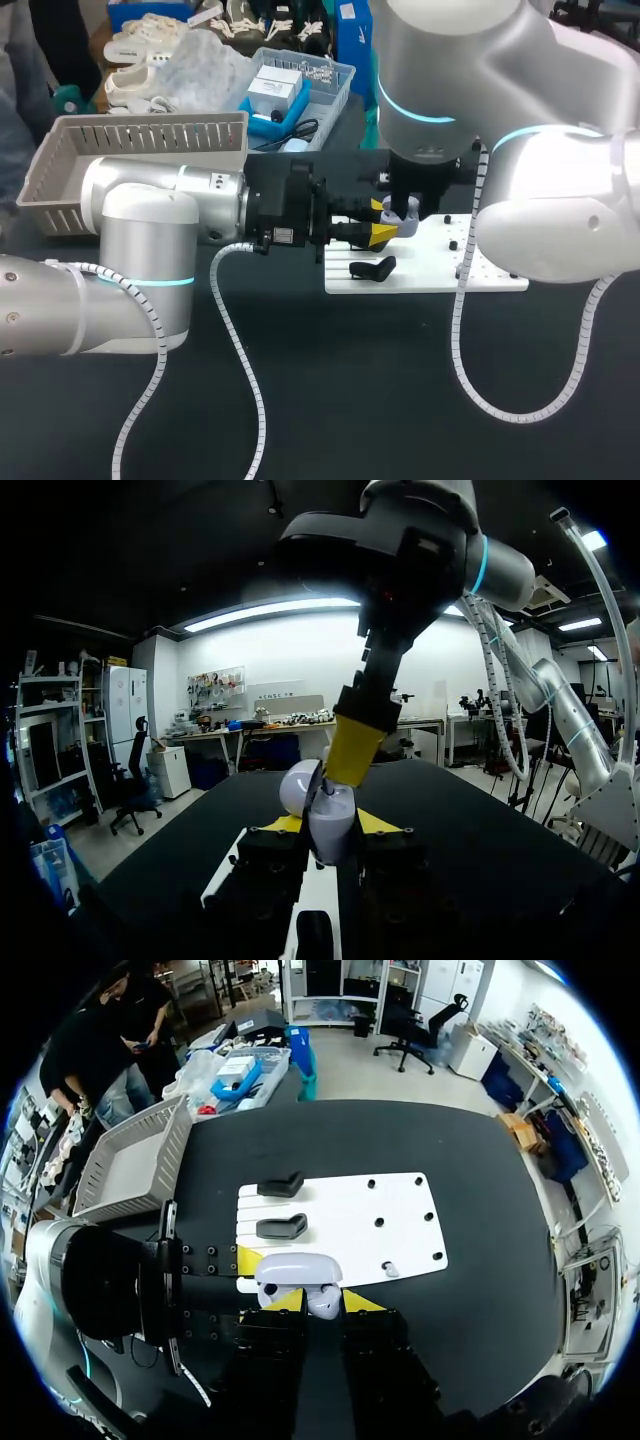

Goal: Pick up each earbud case from the left stands, insert the matching earbuds, close the lid, and place the case in the box.

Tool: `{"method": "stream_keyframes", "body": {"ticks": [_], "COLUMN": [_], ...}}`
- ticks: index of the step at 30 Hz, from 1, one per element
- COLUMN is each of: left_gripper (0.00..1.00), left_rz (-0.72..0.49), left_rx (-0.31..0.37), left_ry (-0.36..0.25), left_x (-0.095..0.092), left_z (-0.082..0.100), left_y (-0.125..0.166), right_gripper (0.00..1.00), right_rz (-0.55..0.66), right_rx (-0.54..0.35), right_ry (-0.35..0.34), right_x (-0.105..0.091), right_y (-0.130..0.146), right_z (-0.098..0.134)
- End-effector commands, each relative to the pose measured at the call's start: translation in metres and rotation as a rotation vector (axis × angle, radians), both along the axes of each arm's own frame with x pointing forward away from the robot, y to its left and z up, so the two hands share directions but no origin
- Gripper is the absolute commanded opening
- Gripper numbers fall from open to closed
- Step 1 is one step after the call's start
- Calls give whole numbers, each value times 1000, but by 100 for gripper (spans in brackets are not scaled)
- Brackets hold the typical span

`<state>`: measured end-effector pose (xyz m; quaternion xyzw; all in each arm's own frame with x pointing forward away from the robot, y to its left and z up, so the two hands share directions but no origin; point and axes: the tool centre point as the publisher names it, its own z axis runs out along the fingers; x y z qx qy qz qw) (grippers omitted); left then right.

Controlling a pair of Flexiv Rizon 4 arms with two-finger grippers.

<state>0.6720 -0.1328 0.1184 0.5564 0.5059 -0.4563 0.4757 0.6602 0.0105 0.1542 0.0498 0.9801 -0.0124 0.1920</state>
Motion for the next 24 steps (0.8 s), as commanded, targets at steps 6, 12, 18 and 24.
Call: {"method": "stream_keyframes", "body": {"ticks": [6, 12, 18, 24], "left_gripper": [0, 0, 0, 0], "left_rz": [2, 2, 2, 2], "left_rx": [-1, -1, -1, -1], "left_ry": [-1, -1, -1, -1], "left_x": [0, 0, 0, 0], "left_z": [0, 0, 0, 0], "left_y": [0, 0, 0, 0], "right_gripper": [36, 47, 47, 49], "right_rz": [-2, -1, -1, 1], "right_rx": [-9, -6, -3, 6], "right_ry": [11, 15, 10, 3], "right_x": [1, 2, 1, -4], "right_y": [3, 5, 5, 7], "right_z": [-3, -3, 0, 7]}}
